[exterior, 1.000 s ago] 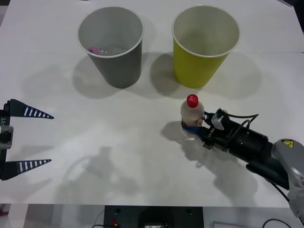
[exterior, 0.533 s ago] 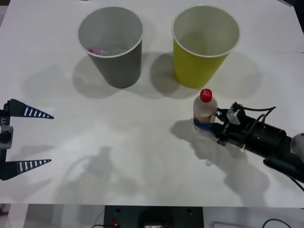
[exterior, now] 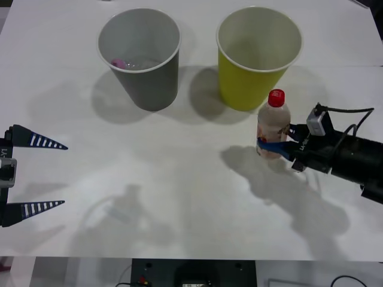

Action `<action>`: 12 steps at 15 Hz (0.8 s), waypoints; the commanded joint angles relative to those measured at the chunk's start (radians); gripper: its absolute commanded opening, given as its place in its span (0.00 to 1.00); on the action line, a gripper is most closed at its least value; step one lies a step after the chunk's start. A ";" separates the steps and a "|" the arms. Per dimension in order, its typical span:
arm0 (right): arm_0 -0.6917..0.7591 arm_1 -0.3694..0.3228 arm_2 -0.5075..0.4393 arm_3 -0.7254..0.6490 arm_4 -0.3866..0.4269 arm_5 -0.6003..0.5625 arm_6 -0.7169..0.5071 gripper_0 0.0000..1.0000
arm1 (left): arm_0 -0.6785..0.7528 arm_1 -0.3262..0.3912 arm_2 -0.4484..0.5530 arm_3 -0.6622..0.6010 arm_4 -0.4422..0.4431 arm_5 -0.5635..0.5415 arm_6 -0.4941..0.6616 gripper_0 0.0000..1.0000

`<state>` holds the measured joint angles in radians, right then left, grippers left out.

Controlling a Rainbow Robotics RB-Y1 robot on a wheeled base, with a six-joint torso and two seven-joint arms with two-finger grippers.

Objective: Put the can into the green bin and the plastic bottle into the gray bin

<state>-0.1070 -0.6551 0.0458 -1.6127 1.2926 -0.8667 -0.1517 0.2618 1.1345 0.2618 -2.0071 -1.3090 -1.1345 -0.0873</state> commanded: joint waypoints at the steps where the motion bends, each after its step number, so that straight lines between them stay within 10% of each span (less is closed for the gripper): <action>1: 0.006 -0.037 -0.026 -0.088 0.085 -0.035 -0.183 0.00 | 0.000 0.000 0.000 0.000 0.000 0.000 0.000 1.00; 12: -0.017 -0.250 -0.093 -0.464 0.223 -0.155 -0.891 0.00 | 0.000 0.000 0.000 0.000 0.000 0.000 0.000 1.00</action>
<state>-0.1148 -0.8818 -0.0481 -2.0484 1.5147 -1.0219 -0.9883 0.2618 1.1345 0.2618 -2.0071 -1.3090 -1.1345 -0.0873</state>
